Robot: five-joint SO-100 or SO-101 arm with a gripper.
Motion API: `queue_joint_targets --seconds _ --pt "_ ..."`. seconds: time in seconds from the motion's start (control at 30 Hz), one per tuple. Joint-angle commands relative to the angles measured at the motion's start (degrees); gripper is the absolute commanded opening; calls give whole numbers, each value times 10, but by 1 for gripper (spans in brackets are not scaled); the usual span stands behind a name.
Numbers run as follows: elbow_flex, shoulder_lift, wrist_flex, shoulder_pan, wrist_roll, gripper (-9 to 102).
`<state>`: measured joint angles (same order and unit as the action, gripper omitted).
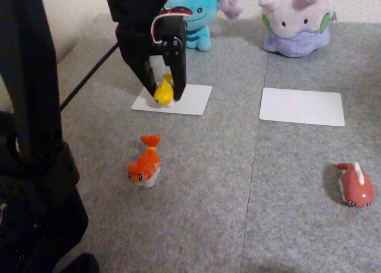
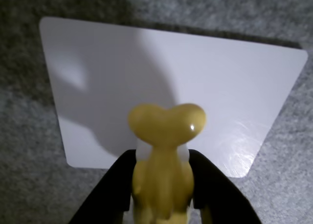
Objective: Wooper wants to eat egg sudhi, and Goomy wants to eat shrimp sushi
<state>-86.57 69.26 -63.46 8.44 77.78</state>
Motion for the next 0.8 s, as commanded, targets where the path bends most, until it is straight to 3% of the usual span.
queue_joint_targets --seconds 0.0,0.3,0.5,0.77 --pt "25 4 8 9 4 19" --pt "26 18 -5 16 1 43" --pt "26 136 -60 4 10 45" --pt "-54 267 -219 -47 -33 45"
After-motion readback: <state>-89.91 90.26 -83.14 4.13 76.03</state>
